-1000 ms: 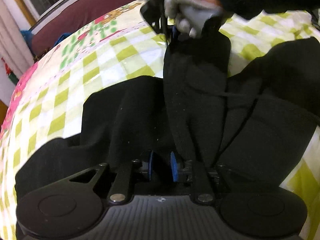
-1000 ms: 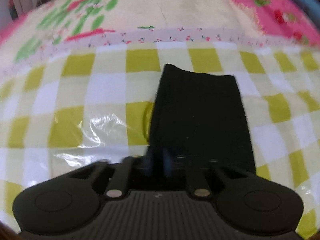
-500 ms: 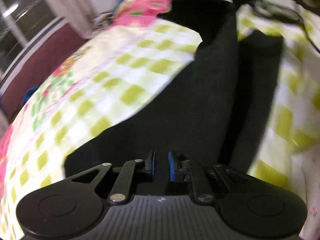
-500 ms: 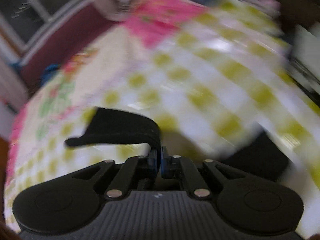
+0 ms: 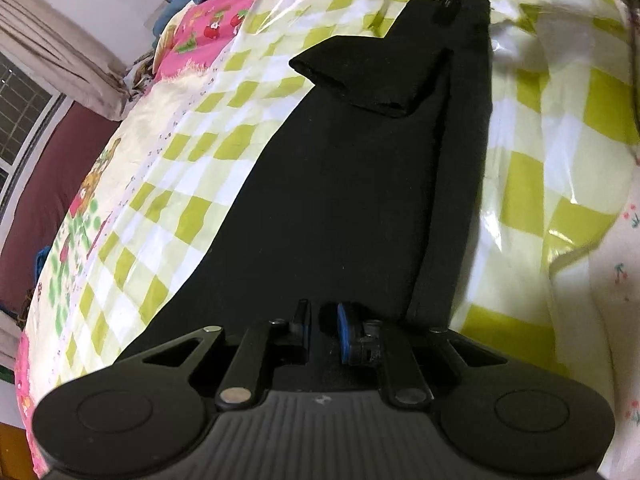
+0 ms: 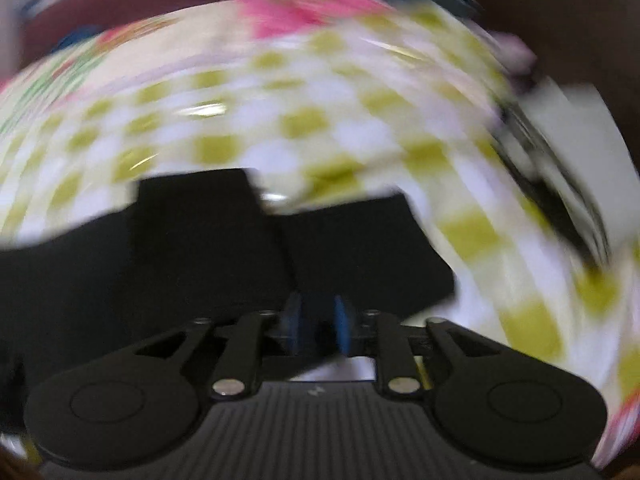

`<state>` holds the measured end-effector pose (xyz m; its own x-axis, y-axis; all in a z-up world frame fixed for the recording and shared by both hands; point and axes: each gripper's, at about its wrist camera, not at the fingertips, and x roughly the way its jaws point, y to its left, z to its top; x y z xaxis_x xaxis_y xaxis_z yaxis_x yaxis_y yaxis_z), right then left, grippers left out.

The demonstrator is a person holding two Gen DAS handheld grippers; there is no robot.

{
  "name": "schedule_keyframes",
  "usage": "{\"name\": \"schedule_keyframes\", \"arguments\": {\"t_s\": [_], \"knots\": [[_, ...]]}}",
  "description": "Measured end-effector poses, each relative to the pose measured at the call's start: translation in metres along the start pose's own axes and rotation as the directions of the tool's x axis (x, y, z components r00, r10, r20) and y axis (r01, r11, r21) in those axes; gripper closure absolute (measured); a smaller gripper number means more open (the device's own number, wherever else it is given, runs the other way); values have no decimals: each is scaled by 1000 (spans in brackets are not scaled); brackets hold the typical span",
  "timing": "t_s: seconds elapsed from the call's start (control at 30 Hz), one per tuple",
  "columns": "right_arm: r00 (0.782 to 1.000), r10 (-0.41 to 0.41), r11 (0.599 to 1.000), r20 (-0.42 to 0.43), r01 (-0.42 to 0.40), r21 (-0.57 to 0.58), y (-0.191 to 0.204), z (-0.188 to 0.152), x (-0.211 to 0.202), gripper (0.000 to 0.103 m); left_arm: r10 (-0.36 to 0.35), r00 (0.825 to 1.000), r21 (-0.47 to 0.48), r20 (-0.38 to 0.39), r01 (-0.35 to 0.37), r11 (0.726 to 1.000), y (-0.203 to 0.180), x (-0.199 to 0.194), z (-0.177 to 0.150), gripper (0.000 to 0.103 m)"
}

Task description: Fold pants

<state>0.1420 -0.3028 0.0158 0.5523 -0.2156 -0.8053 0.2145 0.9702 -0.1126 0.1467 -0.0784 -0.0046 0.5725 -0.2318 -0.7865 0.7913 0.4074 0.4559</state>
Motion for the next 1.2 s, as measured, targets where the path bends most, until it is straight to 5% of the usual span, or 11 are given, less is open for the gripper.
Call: {"name": "schedule_keyframes", "arguments": {"t_s": [0.17, 0.3, 0.43, 0.53, 0.63, 0.93, 1.0, 1.1, 1.2], "knots": [[997, 27, 903, 69, 5, -430, 53, -12, 15, 70, -2, 1000, -27, -7, 2, 1000, -2, 3, -1, 72], [996, 67, 835, 63, -21, -549, 70, -18, 28, 68, -14, 1000, -73, 2, 14, 997, -3, -1, -3, 72], [993, 107, 817, 58, -54, -573, 80, -19, 32, 67, -23, 999, -100, 24, 25, 995, -6, -3, 3, 72], [989, 138, 823, 55, -83, -562, 77, -21, 24, 66, -25, 999, -88, 46, 29, 996, -9, -6, 5, 71], [988, 147, 821, 49, -94, -563, 72, -27, 17, 52, -32, 998, -86, 47, 36, 996, -11, -3, 7, 71], [994, 98, 807, 55, -47, -589, 69, -34, 30, 54, -34, 998, -65, 58, 38, 997, -16, -1, 14, 71], [994, 83, 810, 71, -26, -585, 69, -32, 34, 58, -45, 997, -75, 61, 50, 996, -16, -2, 15, 71], [990, 138, 894, 26, -114, -433, 57, -12, 36, 97, -37, 997, -65, 64, 41, 997, -19, 0, 18, 71], [981, 194, 969, -1, -192, -158, 25, 12, 35, 100, -42, 996, -62, 77, 47, 997, -19, -1, 22, 71]]}}
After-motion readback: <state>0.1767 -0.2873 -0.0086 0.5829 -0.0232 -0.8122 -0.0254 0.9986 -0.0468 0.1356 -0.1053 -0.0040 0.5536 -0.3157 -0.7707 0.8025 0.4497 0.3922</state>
